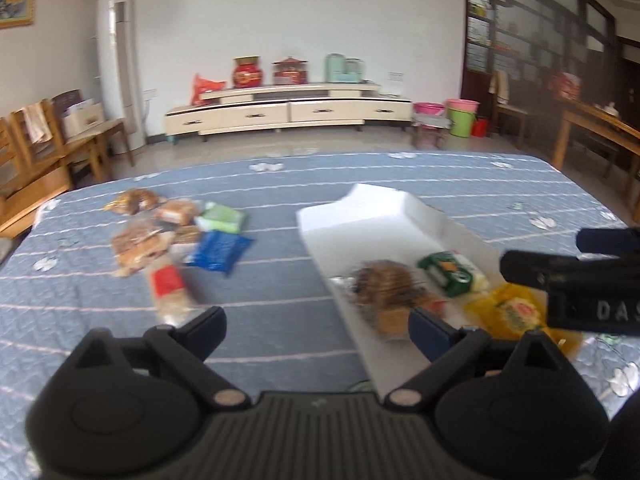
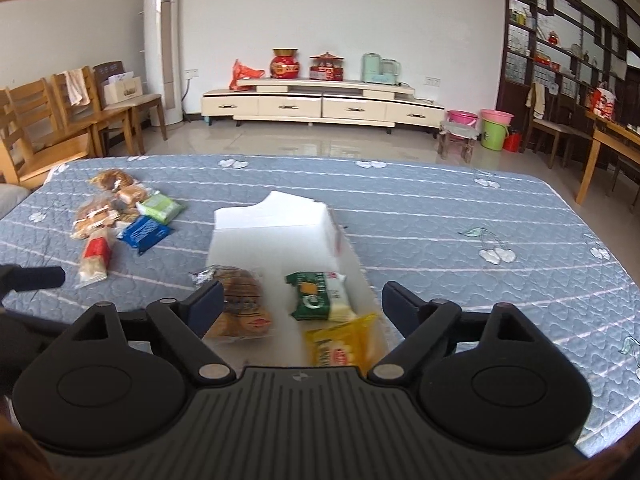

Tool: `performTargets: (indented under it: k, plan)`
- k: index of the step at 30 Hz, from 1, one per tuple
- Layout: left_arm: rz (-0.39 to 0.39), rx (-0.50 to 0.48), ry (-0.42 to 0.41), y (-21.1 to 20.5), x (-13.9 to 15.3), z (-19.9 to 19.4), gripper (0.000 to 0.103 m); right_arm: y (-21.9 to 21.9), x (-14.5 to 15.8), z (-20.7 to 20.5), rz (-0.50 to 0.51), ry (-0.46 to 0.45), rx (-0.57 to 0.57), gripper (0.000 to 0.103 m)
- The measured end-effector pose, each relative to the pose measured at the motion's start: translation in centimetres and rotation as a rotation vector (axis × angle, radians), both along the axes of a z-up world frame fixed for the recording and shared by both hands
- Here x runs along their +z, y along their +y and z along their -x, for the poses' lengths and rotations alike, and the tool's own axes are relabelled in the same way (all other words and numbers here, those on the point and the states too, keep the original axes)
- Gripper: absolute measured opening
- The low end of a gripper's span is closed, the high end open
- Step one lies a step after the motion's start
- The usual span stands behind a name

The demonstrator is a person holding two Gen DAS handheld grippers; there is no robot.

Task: Organize snacks
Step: 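Open both tools to drop the packs into the box and lift away, then move both tools from the box toward the pile of snacks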

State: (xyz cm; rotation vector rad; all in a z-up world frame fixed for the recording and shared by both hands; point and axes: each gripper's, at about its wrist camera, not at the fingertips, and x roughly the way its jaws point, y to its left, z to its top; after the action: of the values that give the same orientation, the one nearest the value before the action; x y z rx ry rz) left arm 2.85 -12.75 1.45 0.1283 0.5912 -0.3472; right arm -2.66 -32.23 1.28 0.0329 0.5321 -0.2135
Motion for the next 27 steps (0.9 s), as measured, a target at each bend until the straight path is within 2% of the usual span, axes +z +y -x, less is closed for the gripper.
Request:
performTargets:
  k: [27]
  plan:
    - [0.022,0.197,-0.006,7.5,0.0,-1.8,0.098,7.7,-0.9,-3.0,0.013,0.056,0.176,0.103]
